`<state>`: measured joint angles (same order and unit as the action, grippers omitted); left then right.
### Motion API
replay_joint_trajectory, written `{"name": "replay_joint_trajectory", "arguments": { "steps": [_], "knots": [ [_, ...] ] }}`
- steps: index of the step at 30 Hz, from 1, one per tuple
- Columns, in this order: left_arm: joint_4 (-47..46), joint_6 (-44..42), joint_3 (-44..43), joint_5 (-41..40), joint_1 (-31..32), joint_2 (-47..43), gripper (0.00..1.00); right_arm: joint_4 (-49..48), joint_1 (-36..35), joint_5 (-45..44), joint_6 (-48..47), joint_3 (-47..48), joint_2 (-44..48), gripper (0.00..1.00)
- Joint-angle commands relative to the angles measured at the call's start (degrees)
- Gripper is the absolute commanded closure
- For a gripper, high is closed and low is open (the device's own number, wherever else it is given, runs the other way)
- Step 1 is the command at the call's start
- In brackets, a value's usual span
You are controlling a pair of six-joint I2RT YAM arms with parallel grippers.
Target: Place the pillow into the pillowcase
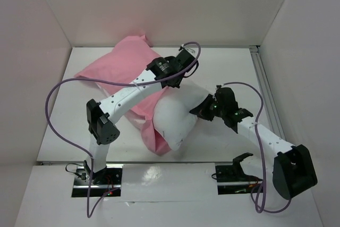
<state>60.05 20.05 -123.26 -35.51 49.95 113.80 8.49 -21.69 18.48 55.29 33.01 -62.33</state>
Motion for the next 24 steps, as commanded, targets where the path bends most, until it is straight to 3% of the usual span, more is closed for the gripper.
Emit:
{"name": "replay_joint_trajectory", "arguments": {
  "steps": [1, 3, 7, 9, 12, 14, 17, 21, 24],
  "knots": [
    [-3.5, -0.8, -3.7, 18.9, 0.8, -4.8, 1.00, -8.3, -1.2, -1.0, -0.4, 4.9, -2.4, 1.00],
    [-5.7, -0.8, -7.7, 30.5, 0.8, -6.7, 1.00, -9.2, 0.3, 2.0, -2.4, 15.6, -5.3, 1.00],
    [-11.9, 3.0, -12.2, 51.3, -3.6, -11.5, 1.00, 0.5, 0.3, 0.4, -11.0, 36.3, -7.6, 1.00],
    [-15.6, 5.1, -10.9, 56.1, -6.5, -14.2, 1.00, 2.7, -0.9, -2.6, -11.8, 38.5, -4.1, 1.00],
    [-21.4, 8.5, -5.9, 61.0, -7.1, -18.0, 1.00, 2.0, -3.1, -4.9, -10.4, 31.0, 0.1, 1.00],
    [-22.8, 10.8, -3.4, 63.2, -7.1, -18.5, 1.00, -2.7, -5.3, -4.9, -7.5, 19.8, 0.1, 1.00],
    [-23.4, 12.1, -1.4, 63.2, -4.9, -19.1, 1.00, -9.4, -7.2, -7.3, -6.3, 9.8, -4.8, 1.00],
    [-27.1, 14.3, 3.1, 63.9, -2.9, -20.5, 1.00, -13.1, -7.2, -5.6, -7.4, 11.2, -14.4, 1.00],
    [-27.7, 15.2, 5.2, 64.4, -2.4, -19.9, 1.00, -10.0, -6.1, -5.6, -9.1, 18.5, -14.9, 1.00]
  ]
}}
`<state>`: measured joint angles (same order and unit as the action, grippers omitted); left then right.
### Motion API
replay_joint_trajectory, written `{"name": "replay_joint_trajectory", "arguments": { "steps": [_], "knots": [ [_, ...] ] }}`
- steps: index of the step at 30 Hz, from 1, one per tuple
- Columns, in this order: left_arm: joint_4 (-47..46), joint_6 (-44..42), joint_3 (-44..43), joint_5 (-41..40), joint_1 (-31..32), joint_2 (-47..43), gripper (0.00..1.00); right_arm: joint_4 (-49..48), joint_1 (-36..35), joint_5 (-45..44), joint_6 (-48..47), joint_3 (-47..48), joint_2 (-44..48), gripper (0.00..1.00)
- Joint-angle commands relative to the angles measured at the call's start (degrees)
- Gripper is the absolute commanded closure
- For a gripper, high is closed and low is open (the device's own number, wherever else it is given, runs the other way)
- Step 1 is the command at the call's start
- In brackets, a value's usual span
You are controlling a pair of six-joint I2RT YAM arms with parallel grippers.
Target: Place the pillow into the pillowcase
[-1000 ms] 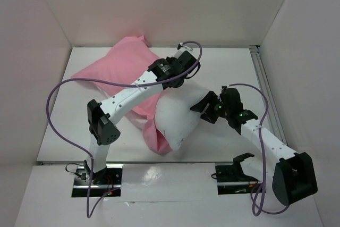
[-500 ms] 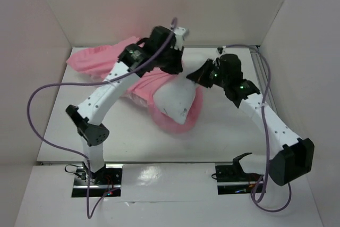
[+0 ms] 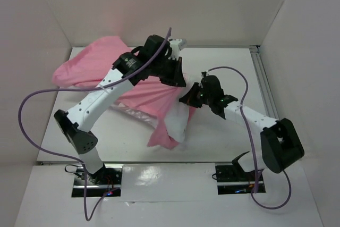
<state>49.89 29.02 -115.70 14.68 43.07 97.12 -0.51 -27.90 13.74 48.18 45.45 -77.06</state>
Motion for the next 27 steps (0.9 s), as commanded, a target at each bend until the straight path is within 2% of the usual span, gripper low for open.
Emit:
{"name": "replay_joint_trajectory", "arguments": {
  "steps": [1, 4, 8, 11, 14, 16, 18, 19, 20, 21, 22, 23, 24, 25, 26, 27],
  "knots": [
    [-18.1, 6.2, -2.3, 15.0, 5.1, -2.7, 1.00, -0.3, 0.7, -1.4, -2.7, 7.8, 1.9, 1.00],
    [-18.1, 6.2, -3.2, 15.0, 5.7, -2.1, 1.00, 2.8, 1.4, -1.4, -3.4, 14.3, 6.4, 1.00],
    [-16.7, 6.2, -5.0, 13.5, 5.7, -3.3, 1.00, 4.8, 1.4, -2.0, -3.4, 15.5, 11.6, 1.00],
    [-16.7, 7.0, -0.5, 12.0, 5.7, -5.2, 1.00, 3.8, -0.5, -2.8, -2.0, 8.8, 13.0, 1.00],
    [-20.2, 9.4, 11.6, 10.2, 5.7, -7.0, 1.00, 0.4, -2.0, -1.6, 0.3, -0.2, 11.8, 1.00],
    [-19.7, 9.4, 13.8, 8.4, 5.7, -7.7, 1.00, -0.8, -3.8, -1.6, 1.4, -6.1, 11.3, 1.00],
    [-15.1, 8.9, 14.4, 4.1, 5.7, -7.7, 0.99, -1.3, -5.6, -1.6, 2.0, -10.0, 12.5, 1.00],
    [-13.1, 8.1, 13.2, 2.2, 5.7, -7.7, 0.91, -0.5, -6.1, -2.4, 2.0, -10.8, 13.6, 1.00],
    [-11.2, 6.9, 11.0, -0.9, 5.7, -6.3, 0.68, 1.2, -6.1, -3.6, 2.0, -11.3, 14.1, 1.00],
    [-7.1, 5.0, 9.3, -2.6, 5.7, -5.6, 0.56, 2.0, -7.0, -3.6, 2.0, -11.9, 14.1, 1.00],
    [-5.2, 4.0, 7.4, -4.2, 5.7, -4.9, 0.43, 3.2, -7.0, -3.6, 1.1, -11.9, 14.9, 0.94],
    [-3.3, 3.2, 5.5, -6.0, 5.7, -4.2, 0.35, 5.5, -7.0, -4.2, 0.5, -11.9, 15.7, 0.85],
    [-1.2, 2.5, 1.1, -10.6, 5.7, -2.6, 0.23, 6.9, -7.0, -4.9, -0.8, -11.4, 16.2, 0.74],
    [3.0, 1.8, -1.2, -13.0, 5.1, -1.6, 0.21, 8.4, -7.0, -5.5, -1.5, -10.3, 17.6, 0.59],
    [4.9, 1.7, -3.3, -15.3, 5.1, -0.5, 0.21, 11.5, -7.0, -6.9, -2.2, -9.7, 18.4, 0.32],
    [6.8, 1.7, -6.9, -18.8, 4.1, 0.4, 0.21, 13.2, -7.0, -7.7, -2.7, -8.3, 19.2, 0.24]
  ]
}}
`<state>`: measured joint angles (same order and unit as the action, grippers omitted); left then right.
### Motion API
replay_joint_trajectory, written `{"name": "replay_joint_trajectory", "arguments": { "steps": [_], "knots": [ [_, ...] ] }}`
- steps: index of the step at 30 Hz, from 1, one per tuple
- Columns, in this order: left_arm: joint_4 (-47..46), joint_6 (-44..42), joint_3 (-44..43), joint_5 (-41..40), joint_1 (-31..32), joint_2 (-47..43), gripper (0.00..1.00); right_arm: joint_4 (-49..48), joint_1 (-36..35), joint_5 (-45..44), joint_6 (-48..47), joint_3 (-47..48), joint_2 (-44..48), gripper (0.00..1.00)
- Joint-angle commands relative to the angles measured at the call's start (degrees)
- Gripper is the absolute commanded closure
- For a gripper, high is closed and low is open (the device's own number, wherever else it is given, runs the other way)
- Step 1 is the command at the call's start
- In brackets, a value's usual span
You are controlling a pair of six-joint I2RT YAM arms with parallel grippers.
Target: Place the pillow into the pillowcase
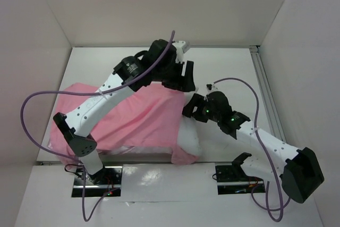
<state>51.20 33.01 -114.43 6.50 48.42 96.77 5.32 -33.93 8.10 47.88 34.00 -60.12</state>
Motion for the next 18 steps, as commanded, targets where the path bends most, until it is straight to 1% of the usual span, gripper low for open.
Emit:
{"name": "replay_joint_trajectory", "arguments": {
  "steps": [1, 2, 3, 5, 7, 9, 13, 15, 17, 18],
  "knots": [
    [7.2, -2.3, -9.6, -12.3, -1.7, 2.7, 0.21, 9.0, -1.0, -3.0, -3.6, 4.0, 3.0, 0.19],
    [9.8, -2.3, -10.5, -14.4, -2.5, 3.6, 0.21, 10.6, -1.0, -4.7, -4.1, 4.9, 4.2, 0.15],
    [10.8, -2.3, -11.2, -18.2, -2.5, 4.5, 0.21, 13.4, -1.0, -5.4, -4.1, 5.7, 4.7, 0.10],
    [11.4, -0.8, -11.2, -20.7, -4.8, 6.5, 0.21, 15.8, -0.4, -7.2, -5.4, 8.2, 6.0, 0.08],
    [11.4, 0.4, -9.1, -22.6, -6.1, 7.7, 0.21, 18.2, 0.2, -7.7, -5.9, 9.3, 6.5, 0.06],
    [11.4, 0.4, -8.5, -21.5, -7.4, 10.0, 0.21, 19.8, 0.2, -8.8, -6.0, 10.6, 6.5, 0.06],
    [11.4, 0.9, -7.5, -21.5, -8.7, 13.9, 0.20, 20.3, 1.4, -8.8, -6.5, 12.0, 7.0, 0.01],
    [11.4, 0.9, -6.7, -19.3, -9.7, 15.0, 0.20, 20.3, 1.4, -8.8, -7.0, 12.0, 6.2, 0.01],
    [11.4, 0.2, -6.7, -15.3, -10.3, 17.0, 0.33, 19.7, 3.1, -7.5, -7.7, 12.5, 4.8, 0.01],
    [11.4, -0.7, -6.7, -12.8, -10.3, 17.5, 0.46, 18.4, 3.1, -6.0, -8.5, 12.5, 2.7, 0.01]
  ]
}}
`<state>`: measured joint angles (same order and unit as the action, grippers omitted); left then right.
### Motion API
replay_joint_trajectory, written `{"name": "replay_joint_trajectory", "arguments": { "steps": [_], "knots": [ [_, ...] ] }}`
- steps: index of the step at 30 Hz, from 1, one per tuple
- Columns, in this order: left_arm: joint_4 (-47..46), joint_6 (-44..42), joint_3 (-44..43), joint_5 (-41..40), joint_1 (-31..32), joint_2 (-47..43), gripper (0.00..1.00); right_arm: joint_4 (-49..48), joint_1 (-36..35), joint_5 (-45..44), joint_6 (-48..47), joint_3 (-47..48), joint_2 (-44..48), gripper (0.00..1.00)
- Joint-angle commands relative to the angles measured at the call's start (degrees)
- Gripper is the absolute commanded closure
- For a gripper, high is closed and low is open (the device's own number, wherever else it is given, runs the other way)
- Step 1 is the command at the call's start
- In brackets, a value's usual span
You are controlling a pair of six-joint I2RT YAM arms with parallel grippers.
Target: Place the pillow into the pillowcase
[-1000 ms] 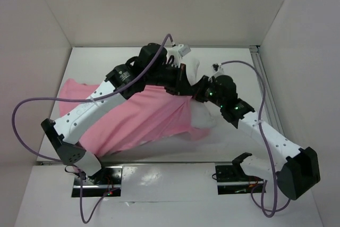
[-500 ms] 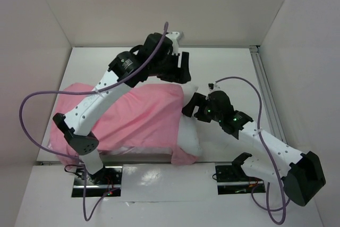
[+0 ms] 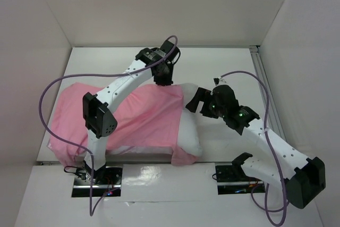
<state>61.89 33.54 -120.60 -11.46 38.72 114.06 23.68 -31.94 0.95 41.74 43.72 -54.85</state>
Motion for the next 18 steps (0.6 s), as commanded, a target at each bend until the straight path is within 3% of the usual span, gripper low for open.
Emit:
{"name": "replay_joint_trajectory", "arguments": {
  "steps": [1, 2, 7, 8, 9, 10, 11, 18],
  "knots": [
    [0.2, -2.2, -0.5, 6.2, -1.1, 0.2, 0.72, -0.7, 1.9, 1.9, -2.4, 2.8, -3.6, 0.01],
    [0.2, -2.3, -0.5, 6.2, -1.1, 0.2, 1.00, -1.6, 2.5, 1.9, -3.1, 2.8, -4.6, 0.01],
    [0.2, -2.3, -4.1, 7.6, -2.3, -1.5, 1.00, -11.3, 4.3, 6.2, -3.7, 3.3, -12.1, 0.01],
    [0.2, -2.8, -5.0, 8.1, -2.3, -1.5, 1.00, -12.9, 4.3, 6.9, -4.2, 4.6, -13.3, 0.05],
    [0.2, -2.8, -5.8, 9.0, -2.3, -2.3, 1.00, -14.4, 4.3, 7.7, -4.2, 4.6, -15.7, 0.18],
    [-0.6, -3.5, -6.4, 10.6, -2.3, -3.0, 1.00, -17.2, 4.3, 11.0, -4.8, 5.5, -16.7, 0.42],
    [-1.4, -3.5, -7.3, 11.1, -2.3, -3.1, 1.00, -17.9, 4.3, 11.8, -4.8, 6.0, -17.3, 0.99],
    [-2.5, -3.0, -9.7, 11.9, -4.1, -4.3, 1.00, -16.9, -5.1, 5.8, -5.4, -3.4, -8.5, 1.00]
  ]
}}
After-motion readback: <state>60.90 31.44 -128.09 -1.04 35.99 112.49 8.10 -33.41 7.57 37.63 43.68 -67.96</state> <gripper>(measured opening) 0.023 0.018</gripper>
